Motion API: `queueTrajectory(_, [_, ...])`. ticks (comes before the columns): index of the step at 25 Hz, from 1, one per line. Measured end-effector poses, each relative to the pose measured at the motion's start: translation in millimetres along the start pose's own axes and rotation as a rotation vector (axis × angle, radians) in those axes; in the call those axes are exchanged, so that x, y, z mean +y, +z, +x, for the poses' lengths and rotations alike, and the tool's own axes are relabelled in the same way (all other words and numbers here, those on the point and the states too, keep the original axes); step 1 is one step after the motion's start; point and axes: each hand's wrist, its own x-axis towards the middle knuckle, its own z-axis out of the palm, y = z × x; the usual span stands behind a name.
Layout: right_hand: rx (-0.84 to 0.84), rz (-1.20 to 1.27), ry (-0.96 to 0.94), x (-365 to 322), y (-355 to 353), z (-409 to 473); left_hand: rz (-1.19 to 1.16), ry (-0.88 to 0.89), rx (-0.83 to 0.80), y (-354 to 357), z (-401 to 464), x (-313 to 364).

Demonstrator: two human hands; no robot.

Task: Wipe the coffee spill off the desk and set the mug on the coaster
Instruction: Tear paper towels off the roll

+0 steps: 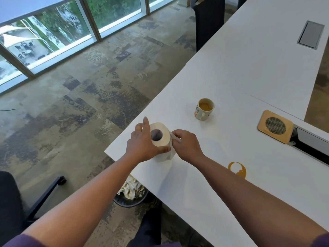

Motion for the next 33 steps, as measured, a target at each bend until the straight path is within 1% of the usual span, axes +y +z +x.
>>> queueTrajectory(2, [-0.009, 0.0, -0.003, -0.2, -2.2, -2.2, 0.068, 0.02, 0.026, 3.1, 1.6, 0.9])
queueTrajectory(4, [-0.013, -0.014, -0.003, 1.1, -5.7, -4.0, 0.128, 0.072, 0.016, -2.2, 6.3, 0.6])
queueTrajectory(8, [0.005, -0.054, 0.039, 10.6, -14.0, -8.6, 0.204, 0.168, -0.131, -17.6, 13.9, 1.7])
queueTrajectory(12, [-0.013, -0.108, 0.059, 16.9, -20.3, -12.3, 0.282, 0.174, -0.218, -19.5, 14.7, 4.7])
queueTrajectory(14, [-0.021, -0.141, 0.049, 17.5, -20.6, -13.1, 0.243, 0.151, -0.198, -11.3, 12.1, 7.7])
queueTrajectory(17, [-0.023, -0.222, 0.037, 16.4, -20.5, -11.6, 0.116, 0.157, -0.036, -2.1, 11.2, 12.7])
queueTrajectory(19, [-0.005, -0.267, 0.051, 18.7, -22.4, -8.9, 0.116, 0.2, 0.008, -3.7, 15.6, 12.6])
queueTrajectory(24, [0.024, -0.306, 0.147, 30.5, -33.5, -6.4, 0.291, 0.367, -0.109, -15.5, 26.8, 3.8])
queueTrajectory(26, [0.017, -0.334, 0.144, 32.8, -35.5, -6.2, 0.314, 0.392, -0.13, -17.7, 29.8, 0.8])
queueTrajectory(28, [0.007, -0.349, 0.12, 31.3, -35.0, -4.9, 0.254, 0.356, -0.116, -16.8, 31.1, 1.2])
queueTrajectory(31, [0.037, -0.308, 0.097, 27.5, -33.0, 0.5, 0.166, 0.171, -0.05, -10.4, 30.3, 9.5])
queueTrajectory(33, [0.047, -0.287, 0.091, 27.3, -32.4, 3.3, 0.165, 0.112, -0.034, -8.7, 29.7, 12.7])
